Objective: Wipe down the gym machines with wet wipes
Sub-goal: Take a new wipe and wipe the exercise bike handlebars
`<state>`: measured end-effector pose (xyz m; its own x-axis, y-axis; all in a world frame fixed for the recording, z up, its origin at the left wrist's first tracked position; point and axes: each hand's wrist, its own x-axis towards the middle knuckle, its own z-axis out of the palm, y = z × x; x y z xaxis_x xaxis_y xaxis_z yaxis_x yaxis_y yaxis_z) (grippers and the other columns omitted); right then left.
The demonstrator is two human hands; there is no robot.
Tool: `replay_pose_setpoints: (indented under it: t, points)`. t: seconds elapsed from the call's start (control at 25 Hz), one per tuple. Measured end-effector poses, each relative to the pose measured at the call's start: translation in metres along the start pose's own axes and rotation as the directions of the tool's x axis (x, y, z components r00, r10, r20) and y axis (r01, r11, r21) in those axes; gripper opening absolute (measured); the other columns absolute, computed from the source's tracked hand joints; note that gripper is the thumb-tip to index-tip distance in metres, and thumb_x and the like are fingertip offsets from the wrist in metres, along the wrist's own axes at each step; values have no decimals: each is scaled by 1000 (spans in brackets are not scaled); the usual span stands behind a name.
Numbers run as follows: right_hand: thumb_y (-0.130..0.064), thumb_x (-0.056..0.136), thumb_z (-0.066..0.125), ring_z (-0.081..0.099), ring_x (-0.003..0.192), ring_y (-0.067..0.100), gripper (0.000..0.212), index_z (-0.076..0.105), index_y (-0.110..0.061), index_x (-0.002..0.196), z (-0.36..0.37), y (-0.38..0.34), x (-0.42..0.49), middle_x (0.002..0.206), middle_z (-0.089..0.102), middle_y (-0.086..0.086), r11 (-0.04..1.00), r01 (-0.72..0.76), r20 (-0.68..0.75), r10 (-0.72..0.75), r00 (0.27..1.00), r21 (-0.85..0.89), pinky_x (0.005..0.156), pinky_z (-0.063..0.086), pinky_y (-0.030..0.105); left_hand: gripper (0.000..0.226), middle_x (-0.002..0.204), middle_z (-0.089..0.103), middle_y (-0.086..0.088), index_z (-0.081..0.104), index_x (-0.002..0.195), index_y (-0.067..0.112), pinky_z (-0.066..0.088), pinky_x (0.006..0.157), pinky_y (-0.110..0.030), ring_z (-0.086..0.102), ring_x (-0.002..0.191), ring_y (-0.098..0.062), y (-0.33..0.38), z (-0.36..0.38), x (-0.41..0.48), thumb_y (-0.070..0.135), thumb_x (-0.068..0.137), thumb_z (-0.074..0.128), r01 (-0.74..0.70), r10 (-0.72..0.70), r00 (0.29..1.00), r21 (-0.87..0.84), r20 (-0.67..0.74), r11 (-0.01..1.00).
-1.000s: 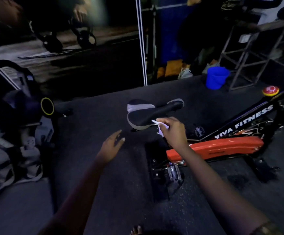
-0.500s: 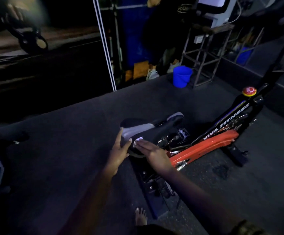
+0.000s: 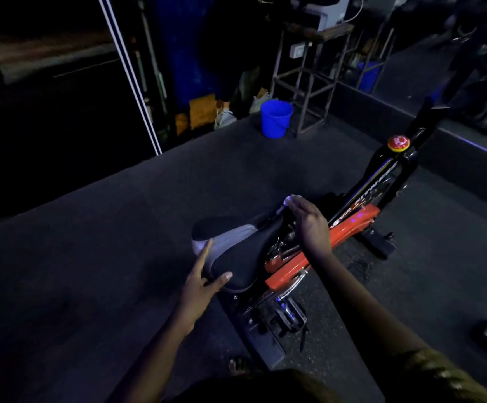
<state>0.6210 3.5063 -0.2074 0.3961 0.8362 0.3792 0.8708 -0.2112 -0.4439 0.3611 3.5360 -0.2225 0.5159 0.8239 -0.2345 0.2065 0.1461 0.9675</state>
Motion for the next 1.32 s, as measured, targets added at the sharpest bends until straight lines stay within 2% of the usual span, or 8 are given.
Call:
replay_pose_setpoints:
  t: [0.2,0.4,0.6,0.8,0.88,1.08,1.2,1.32]
  points:
    - [-13,82,48,56,101,17,32,69,-7,105,23,-50,-41,108,67,10,998,-38,-96,42,995,48,95,37,17,99,143,36,1,9,128,69,47,101,-43,50,125,-18,-3,-8,8,15,78,76,48,-48,999,38,9,998]
    - [-10,69,76,62,92,16,38,70,-15,106,35,-100,-70,110,68,1,995,81,103,-87,991,61,82,40,15,116,78,42,-6,-7,148,41,44,59,-10,43,63,-10,6,-21,19,12,75,79,46,-62,995,185,79,982]
    - [-6,86,52,57,111,24,25,68,-6,106,8,-51,7,114,65,11,931,-320,-65,335,940,175,93,39,22,113,73,36,4,-5,143,41,43,54,-6,42,61,-6,10,-21,17,7,75,78,28,-41,995,145,92,989]
    - [-3,66,60,66,73,29,20,74,-1,81,38,-78,2,83,71,12,984,-26,-24,22,999,-176,63,50,24,117,81,40,-2,-3,140,51,54,71,-26,48,71,-19,2,-21,19,2,73,79,42,-47,993,45,105,998]
    - [-5,68,56,66,74,27,25,74,-3,84,51,-97,-6,86,72,10,995,22,21,-20,1000,-96,70,40,20,119,78,42,-7,-4,141,51,55,79,-42,49,64,-14,0,-22,22,-2,72,78,58,-61,991,27,119,998]
    - [1,70,55,63,100,22,38,69,-2,105,51,-126,-20,110,68,12,974,180,265,-212,941,141,90,35,15,126,87,59,-11,-3,147,43,54,83,-39,61,78,-18,-3,-23,23,-3,65,81,74,-73,991,-6,115,997]
    - [4,74,61,56,103,4,35,69,-6,107,38,-125,-48,114,65,5,963,67,291,-144,946,260,91,41,12,131,123,53,-15,-6,145,48,50,95,-41,65,96,-23,3,-33,16,39,48,83,16,-37,992,167,124,986]
    - [-3,81,68,53,101,-1,27,69,-13,107,25,-114,-75,112,66,1,946,198,247,-262,933,256,89,37,8,111,139,31,-8,2,150,39,41,98,-31,52,117,-23,16,-51,4,45,69,79,-56,19,996,476,83,877]
